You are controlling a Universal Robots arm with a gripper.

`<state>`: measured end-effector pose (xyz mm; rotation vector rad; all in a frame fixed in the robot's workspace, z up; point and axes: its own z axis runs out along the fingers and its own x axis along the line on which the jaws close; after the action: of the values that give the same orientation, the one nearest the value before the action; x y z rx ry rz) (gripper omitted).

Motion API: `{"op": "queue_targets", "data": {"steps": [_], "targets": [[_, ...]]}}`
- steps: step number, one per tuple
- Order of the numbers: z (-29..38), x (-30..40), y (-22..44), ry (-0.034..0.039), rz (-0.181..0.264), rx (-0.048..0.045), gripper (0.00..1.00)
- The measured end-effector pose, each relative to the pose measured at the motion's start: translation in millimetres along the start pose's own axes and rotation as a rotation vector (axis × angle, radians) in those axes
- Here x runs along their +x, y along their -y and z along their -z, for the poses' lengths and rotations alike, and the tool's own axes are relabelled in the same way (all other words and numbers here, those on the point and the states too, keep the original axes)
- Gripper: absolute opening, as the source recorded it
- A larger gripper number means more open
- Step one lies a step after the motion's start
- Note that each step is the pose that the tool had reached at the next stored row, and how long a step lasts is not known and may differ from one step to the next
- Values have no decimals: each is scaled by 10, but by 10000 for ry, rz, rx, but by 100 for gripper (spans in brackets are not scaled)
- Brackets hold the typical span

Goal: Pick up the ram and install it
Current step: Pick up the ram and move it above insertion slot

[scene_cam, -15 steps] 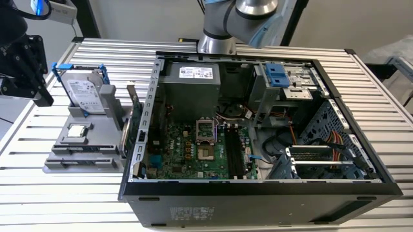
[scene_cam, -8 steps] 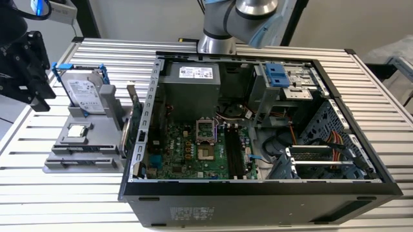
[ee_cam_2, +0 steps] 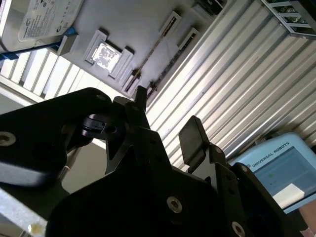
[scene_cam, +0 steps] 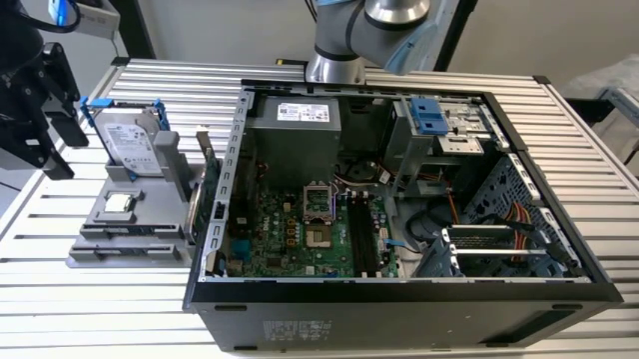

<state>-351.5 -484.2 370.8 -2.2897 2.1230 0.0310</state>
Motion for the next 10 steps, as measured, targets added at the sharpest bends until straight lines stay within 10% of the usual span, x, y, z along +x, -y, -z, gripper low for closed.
{"op": "queue_targets", "data": {"steps": [10], "targets": [[-54,1,0,0,0,0,100]]}}
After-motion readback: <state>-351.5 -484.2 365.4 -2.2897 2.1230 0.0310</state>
